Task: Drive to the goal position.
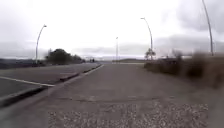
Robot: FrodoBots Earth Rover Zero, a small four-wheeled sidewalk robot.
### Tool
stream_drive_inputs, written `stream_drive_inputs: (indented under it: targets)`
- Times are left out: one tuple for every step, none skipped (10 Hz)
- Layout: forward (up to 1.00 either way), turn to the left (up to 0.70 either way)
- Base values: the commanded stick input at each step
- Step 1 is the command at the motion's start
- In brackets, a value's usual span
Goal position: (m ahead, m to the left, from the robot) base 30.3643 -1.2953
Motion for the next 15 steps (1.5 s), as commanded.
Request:
stream_drive_inputs:
  targets:
    - [1.00,0.00]
    - [1.00,0.00]
    - [1.00,0.00]
    - [1.00,0.00]
    - [1.00,0.00]
    - [1.00,0.00]
    - [1.00,0.00]
    - [1.00,0.00]
    - [1.00,0.00]
    - [1.00,0.00]
    - [1.00,0.00]
    - [1.00,0.00]
    - [1.00,0.00]
    - [1.00,0.00]
    - [1.00,0.00]
